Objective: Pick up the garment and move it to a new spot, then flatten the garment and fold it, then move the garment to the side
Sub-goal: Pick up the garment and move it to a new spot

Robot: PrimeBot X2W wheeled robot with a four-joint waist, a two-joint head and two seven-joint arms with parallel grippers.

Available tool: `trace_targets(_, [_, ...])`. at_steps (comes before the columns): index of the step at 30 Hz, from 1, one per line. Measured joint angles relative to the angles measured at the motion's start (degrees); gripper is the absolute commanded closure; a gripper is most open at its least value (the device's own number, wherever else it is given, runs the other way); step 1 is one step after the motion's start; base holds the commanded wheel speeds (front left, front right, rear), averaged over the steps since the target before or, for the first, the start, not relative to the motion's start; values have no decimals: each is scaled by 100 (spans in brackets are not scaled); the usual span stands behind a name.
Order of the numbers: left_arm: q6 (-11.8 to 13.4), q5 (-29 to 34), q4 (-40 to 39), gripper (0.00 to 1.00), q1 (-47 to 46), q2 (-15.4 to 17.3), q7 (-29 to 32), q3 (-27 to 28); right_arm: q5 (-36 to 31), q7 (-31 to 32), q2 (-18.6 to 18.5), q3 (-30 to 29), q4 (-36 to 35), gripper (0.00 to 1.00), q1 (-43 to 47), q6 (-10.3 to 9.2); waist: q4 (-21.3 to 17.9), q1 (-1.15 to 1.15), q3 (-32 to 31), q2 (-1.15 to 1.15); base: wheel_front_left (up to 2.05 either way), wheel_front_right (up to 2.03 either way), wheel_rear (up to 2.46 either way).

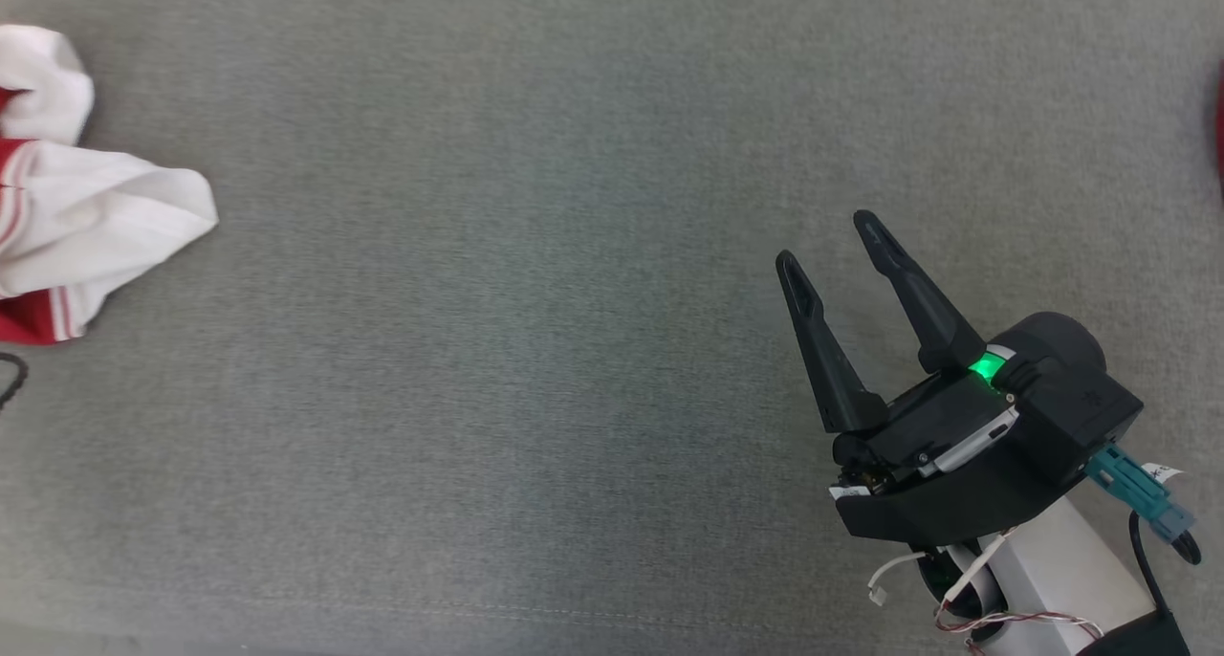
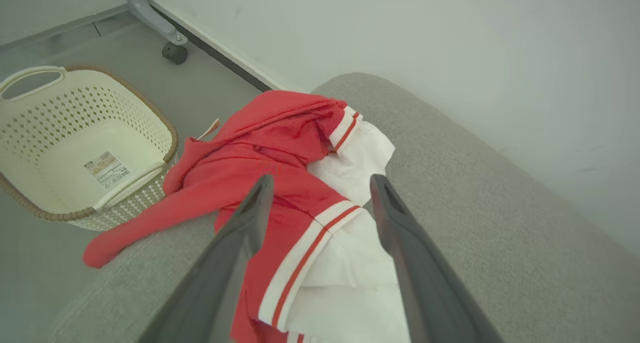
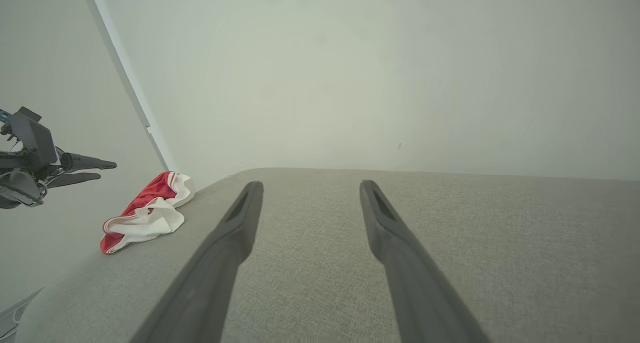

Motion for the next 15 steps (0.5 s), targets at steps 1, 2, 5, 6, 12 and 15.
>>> trace_targets(1, [88,-57,122,0,-53,-2,53,73,-3,0,-2,-3,-9,0,-16,0,-46,0,56,0,0,0,0])
trace_targets(2, [135,-74,234,0,-100,8,112,100,-13,0,-8,-11,-12,0,-24,0,-91,-1,114,0,0,0,0])
trace_targets(5, [271,-66,468,0,-188,18,191,97,-18,0,-25,-41,-26,0,-69,0,-204,0,276,0,0,0,0])
trace_targets(6, [298,-60,537,0,-241,18,201,82,-23,0,-34,-51,-30,0,-96,1,-236,0,326,0,0,0,0])
trace_targets(12, [380,62,971,0,-434,13,553,-179,-40,0,-51,-83,20,0,-132,7,-372,-1,506,0,0,0,0])
trace_targets(15, [379,114,1155,0,-441,14,715,-305,-40,0,-49,-82,43,0,-166,7,-388,-1,509,0,0,0,0])
